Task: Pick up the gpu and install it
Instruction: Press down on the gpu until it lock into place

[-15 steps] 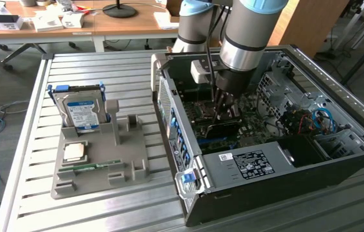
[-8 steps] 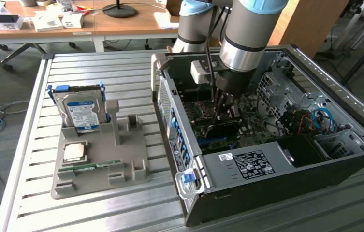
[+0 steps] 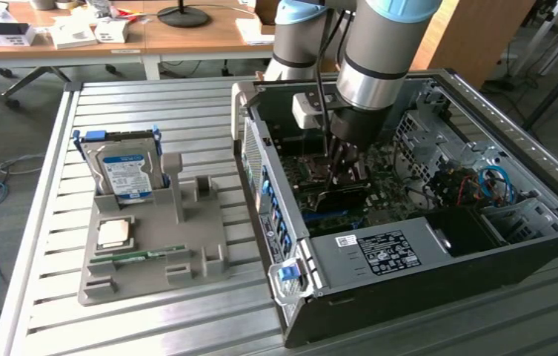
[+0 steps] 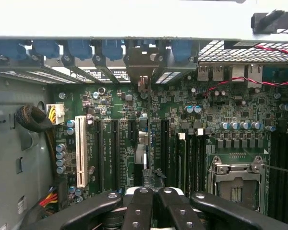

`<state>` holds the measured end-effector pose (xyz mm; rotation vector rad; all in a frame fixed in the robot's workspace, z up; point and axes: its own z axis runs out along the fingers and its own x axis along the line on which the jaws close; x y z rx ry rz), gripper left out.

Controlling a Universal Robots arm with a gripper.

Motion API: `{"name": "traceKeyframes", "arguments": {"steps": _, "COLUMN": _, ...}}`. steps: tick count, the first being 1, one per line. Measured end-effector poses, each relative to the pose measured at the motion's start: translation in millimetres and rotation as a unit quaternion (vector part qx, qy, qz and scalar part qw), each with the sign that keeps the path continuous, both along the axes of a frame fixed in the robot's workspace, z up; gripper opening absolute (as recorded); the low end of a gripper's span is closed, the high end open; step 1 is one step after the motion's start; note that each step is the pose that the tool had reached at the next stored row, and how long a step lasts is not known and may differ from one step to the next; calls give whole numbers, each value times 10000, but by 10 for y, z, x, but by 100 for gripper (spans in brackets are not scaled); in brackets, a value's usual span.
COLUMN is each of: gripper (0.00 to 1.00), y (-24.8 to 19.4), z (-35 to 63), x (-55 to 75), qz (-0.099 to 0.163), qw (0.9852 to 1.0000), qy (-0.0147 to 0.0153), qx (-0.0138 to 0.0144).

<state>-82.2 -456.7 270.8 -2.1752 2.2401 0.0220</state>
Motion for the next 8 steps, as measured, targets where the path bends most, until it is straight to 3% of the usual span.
{"name": "traceKeyframes", "arguments": {"steps": 8, "gripper": 11, "y": 2, "z": -13, "x": 0, "qz": 0, "qw": 10000, "qy": 0, "qx": 1}}
